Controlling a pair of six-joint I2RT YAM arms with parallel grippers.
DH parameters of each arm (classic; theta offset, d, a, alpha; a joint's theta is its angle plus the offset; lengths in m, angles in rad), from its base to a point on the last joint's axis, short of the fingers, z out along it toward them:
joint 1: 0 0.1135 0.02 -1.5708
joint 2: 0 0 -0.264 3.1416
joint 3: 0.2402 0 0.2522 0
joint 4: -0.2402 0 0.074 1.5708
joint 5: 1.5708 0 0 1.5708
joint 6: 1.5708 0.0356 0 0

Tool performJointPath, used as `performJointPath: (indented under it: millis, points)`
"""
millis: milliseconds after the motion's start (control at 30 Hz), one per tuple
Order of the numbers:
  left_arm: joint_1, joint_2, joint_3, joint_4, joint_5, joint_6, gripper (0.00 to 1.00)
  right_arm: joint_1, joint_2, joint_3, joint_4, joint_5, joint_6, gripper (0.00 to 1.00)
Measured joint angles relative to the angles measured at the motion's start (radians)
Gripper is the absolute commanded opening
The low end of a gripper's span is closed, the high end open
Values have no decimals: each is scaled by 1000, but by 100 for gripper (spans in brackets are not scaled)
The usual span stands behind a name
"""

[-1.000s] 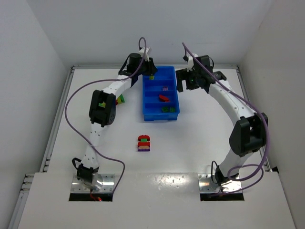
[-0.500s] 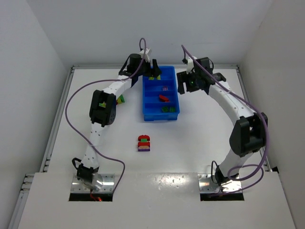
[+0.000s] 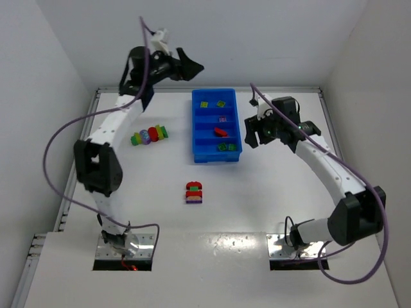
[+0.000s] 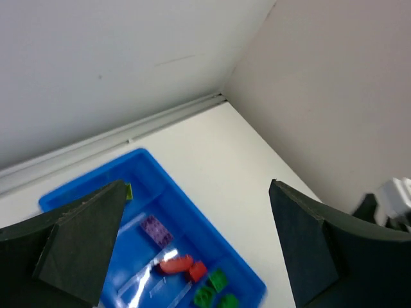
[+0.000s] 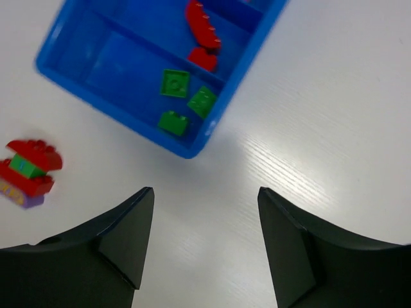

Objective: Sort the legos into containers by color

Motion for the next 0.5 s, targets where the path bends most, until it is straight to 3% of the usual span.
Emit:
performJointPath:
  millis: [133, 267, 333, 500]
  points:
    - [88, -291, -256, -11, 26, 24, 99, 60, -63, -23, -6, -126, -62, 65]
    - [74, -541, -472, -117, -63, 138, 99, 169, -63, -44, -32, -224, -104, 64]
    - [68, -663, -575, -182, -106, 193, 95, 236, -47, -50, -61, -273, -144, 66]
    - [117, -877, -683, -363, -156, 322, 96, 358, 43, -39, -151, -395, -351, 74]
